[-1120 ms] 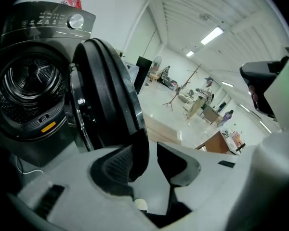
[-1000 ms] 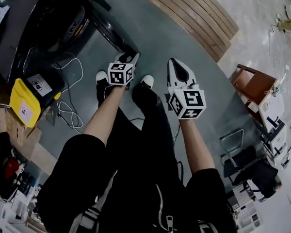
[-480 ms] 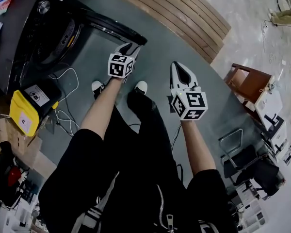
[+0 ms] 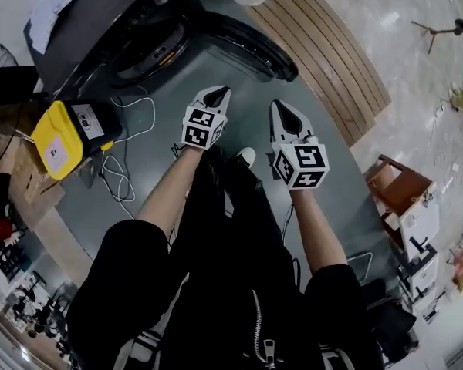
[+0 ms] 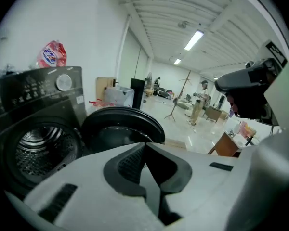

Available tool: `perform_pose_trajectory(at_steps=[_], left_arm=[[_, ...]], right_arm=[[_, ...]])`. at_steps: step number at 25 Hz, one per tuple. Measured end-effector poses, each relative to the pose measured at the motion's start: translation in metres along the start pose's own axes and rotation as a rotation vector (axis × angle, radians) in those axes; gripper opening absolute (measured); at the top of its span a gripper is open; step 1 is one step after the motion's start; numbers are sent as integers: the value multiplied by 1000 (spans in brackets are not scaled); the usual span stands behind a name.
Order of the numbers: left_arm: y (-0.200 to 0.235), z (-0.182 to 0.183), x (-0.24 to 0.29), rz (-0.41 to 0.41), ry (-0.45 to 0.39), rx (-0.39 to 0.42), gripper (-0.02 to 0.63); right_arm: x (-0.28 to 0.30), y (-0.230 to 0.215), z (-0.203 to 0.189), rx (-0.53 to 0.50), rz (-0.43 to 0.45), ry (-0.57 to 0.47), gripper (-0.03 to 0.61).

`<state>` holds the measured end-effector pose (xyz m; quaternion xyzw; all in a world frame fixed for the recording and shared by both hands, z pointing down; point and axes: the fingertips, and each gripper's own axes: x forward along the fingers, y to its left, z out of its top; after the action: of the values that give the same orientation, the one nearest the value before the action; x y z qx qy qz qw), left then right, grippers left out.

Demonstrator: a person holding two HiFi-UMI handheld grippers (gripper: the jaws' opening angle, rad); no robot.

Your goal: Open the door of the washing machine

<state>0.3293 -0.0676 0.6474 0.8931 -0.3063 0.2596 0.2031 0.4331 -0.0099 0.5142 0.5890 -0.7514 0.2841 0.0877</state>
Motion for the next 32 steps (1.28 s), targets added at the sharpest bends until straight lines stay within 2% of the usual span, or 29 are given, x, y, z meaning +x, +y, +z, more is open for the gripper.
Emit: perform_pose_trajectory(at_steps=[7,15,18,24,32], left_arm=[[93,44,-121,171,-71,-29,5],[170,76,-245,290,-186,-70,5],[185,91,-276,318,-244,-71,5],[209,109,-315,362,-308,-72,5],[220,120,-334,413,-365,-116,5]], right_arm=[[63,124,64,-121,170,-20,3],[108,247,107,-250,280,-58,3],[119,273,118,-301,303,-78,2],[130,313,137,-368,358,-116,2],[143,329,151,-420,403,-124,2]])
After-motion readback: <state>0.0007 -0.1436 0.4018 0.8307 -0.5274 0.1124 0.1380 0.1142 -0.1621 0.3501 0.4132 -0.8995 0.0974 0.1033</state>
